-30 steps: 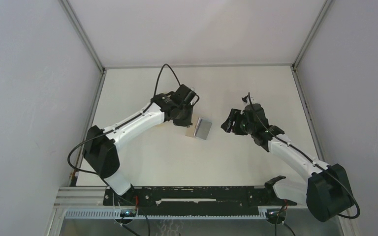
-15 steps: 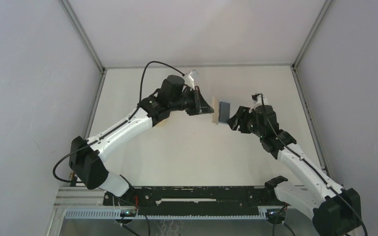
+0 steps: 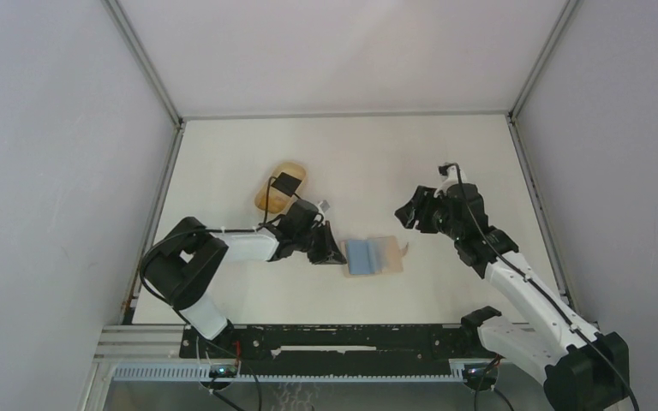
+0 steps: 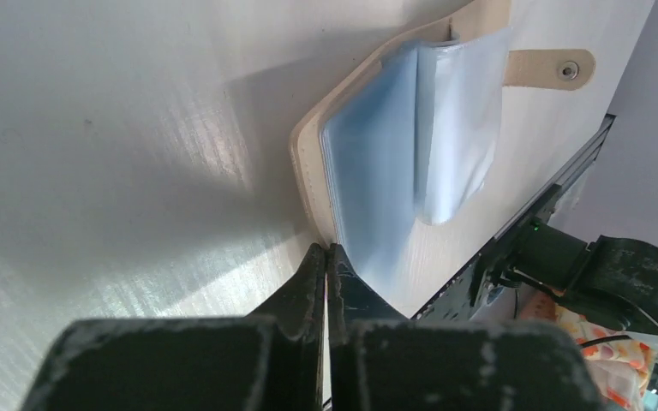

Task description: Take the credit cards out of the card holder

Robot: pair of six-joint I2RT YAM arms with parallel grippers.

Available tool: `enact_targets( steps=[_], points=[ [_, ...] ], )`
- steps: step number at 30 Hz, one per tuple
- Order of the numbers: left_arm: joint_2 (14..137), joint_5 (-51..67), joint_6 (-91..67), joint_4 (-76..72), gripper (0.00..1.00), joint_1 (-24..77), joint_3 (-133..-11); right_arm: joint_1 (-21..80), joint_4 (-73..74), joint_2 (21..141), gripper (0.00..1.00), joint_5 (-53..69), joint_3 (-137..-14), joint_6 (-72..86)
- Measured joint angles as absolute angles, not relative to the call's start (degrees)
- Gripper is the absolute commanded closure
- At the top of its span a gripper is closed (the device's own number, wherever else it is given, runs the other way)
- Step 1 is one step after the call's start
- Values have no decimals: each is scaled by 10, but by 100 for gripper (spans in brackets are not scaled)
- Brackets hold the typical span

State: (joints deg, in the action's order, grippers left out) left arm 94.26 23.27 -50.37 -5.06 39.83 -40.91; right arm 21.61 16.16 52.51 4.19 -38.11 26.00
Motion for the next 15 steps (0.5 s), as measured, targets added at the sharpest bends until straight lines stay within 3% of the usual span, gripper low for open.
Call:
enact_targets(
  steps=[8,15],
  points=[
    [945,232,-489,-67,100,396,-406,303,114,587,36,197,-404,239],
    [921,227,-468,-13,100,381,-435,351,101,660,39,184,-418,247]
  ],
)
